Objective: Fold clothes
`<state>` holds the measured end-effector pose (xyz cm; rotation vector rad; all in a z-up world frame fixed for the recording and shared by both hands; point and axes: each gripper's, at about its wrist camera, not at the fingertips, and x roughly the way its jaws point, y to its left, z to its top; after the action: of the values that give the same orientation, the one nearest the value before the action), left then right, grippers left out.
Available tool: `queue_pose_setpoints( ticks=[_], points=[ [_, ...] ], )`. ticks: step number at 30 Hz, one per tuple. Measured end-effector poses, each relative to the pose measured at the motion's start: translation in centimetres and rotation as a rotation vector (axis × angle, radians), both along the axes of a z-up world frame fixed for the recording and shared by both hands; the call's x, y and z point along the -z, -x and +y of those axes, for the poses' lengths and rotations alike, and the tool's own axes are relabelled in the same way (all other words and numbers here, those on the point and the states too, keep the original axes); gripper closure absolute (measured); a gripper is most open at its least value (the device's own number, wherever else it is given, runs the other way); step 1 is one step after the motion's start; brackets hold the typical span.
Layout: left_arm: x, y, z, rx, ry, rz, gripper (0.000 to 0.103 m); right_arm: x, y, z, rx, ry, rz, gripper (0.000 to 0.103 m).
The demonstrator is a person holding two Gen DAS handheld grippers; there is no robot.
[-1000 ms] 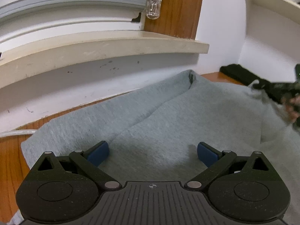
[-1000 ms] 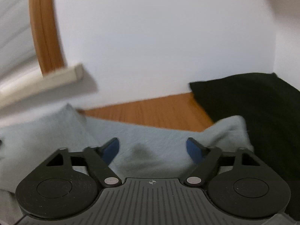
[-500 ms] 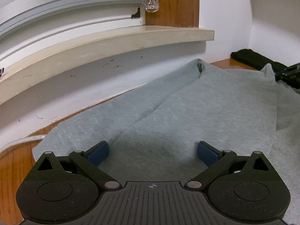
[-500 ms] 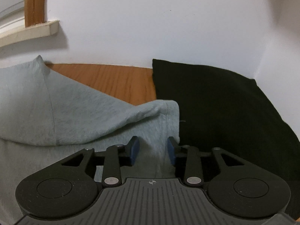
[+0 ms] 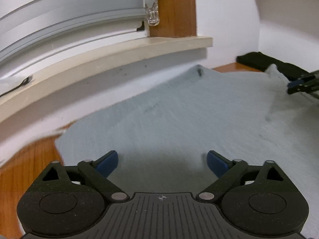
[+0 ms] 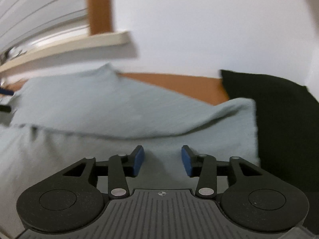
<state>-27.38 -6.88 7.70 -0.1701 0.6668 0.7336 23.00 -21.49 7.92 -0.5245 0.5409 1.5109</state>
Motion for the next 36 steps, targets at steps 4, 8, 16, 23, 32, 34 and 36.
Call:
queue_pose_setpoints(
  ticks=[4, 8, 16, 23, 32, 34, 36],
  points=[
    [0.3, 2.5, -3.0, -0.017, 0.010, 0.014, 0.031, -0.7, 0.5, -1.4, -0.017, -0.014, -0.003, 0.060],
    [0.4, 4.5, -4.9, -0.034, 0.020, 0.037, 0.041, -1.0, 0.1, -3.1, 0.002, 0.003, -0.012, 0.060],
    [0.5, 7.3, -5.9, -0.033, 0.037, 0.042, 0.043, -0.4, 0.8, -3.2, 0.037, 0.026, -0.057, 0.056],
    [0.2, 6.3, -5.2, -0.033, 0.027, 0.090, 0.043, 0.2, -0.1, -3.3, 0.047, -0.012, -0.011, 0.056],
    [0.3, 6.9, -2.9, -0.046, 0.046, 0.075, 0.041, 0.3, 0.3, 0.8, 0.043, -0.009, -0.032, 0.055],
    [0.3, 6.9, -2.5, -0.052, 0.046, 0.072, 0.040, 0.3, 0.1, 1.6, 0.040, -0.007, -0.031, 0.053],
    [0.3, 6.9, -2.1, -0.055, 0.048, 0.068, 0.039, 0.3, 0.1, 2.5, 0.046, 0.001, -0.033, 0.052]
  ],
)
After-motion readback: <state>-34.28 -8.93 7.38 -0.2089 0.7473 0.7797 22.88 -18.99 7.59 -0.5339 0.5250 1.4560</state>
